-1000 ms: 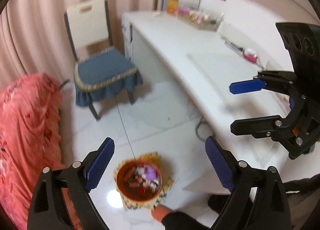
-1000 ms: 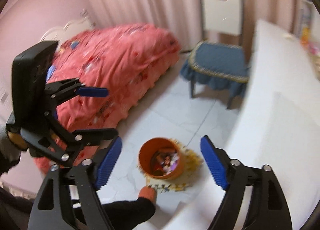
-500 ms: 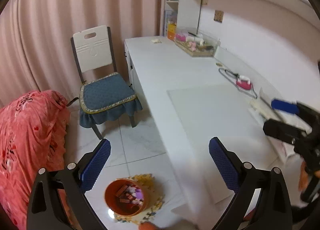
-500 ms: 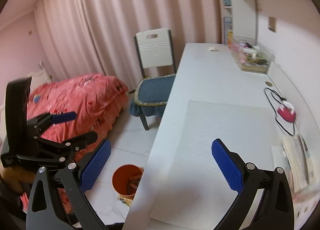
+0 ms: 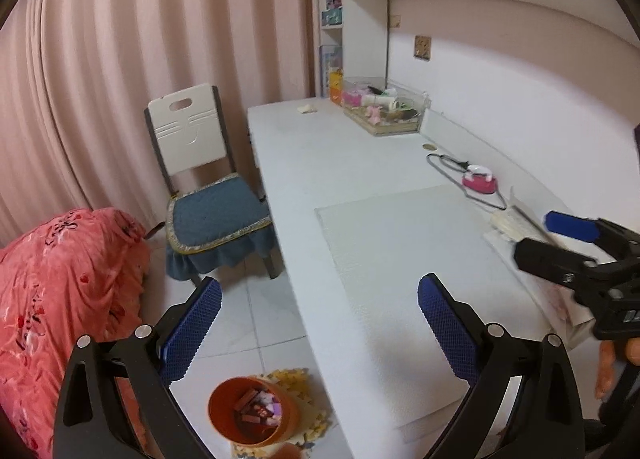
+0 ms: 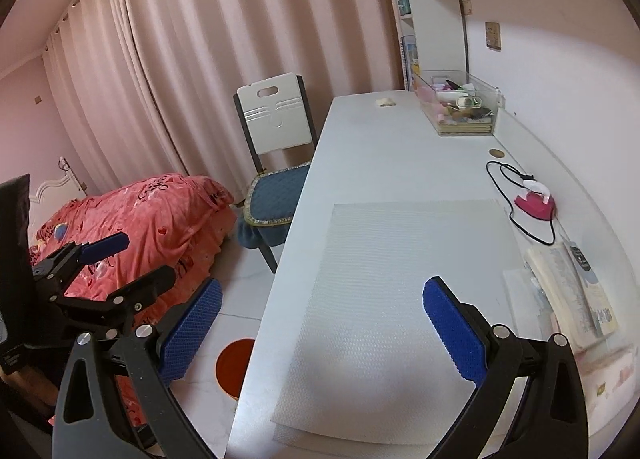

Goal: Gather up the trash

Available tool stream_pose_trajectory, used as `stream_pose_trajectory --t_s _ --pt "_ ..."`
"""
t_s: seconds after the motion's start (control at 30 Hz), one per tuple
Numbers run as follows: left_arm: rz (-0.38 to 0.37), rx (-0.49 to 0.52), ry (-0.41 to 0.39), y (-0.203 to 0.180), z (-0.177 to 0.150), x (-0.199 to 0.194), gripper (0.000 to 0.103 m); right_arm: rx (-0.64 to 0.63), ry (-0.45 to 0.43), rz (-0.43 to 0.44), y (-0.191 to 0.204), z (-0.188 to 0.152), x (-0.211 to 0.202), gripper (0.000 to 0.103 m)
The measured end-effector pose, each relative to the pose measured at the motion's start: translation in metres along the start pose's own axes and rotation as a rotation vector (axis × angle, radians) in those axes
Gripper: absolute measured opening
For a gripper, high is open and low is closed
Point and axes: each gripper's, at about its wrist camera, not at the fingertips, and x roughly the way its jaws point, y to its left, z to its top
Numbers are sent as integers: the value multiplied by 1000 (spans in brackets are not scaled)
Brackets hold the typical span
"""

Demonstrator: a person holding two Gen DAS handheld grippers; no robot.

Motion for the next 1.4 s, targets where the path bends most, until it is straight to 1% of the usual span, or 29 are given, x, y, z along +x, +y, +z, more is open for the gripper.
stream_pose_trajectory --t_s 0.17,0.27,0.37,0.47,0.73,1.0,1.4 --pt "-15 -40 -3 2 4 -2 97 -15 -12 11 3 4 2 99" --pt "-1 -49 2 4 5 0 97 -15 -14 16 6 4 3 99" --pt "-7 -64 0 5 6 0 97 -25 -11 20 9 4 6 99" --pt "3 -72 -11 8 7 -1 97 -33 -10 21 14 5 7 99" --pt "25 -71 6 11 4 -1 97 -45 9 38 20 5 15 99" --pt "18 -89 19 17 3 0 97 -34 32 42 22 2 22 99" --pt "-3 -69 14 18 4 -1 97 -45 27 44 24 4 22 99"
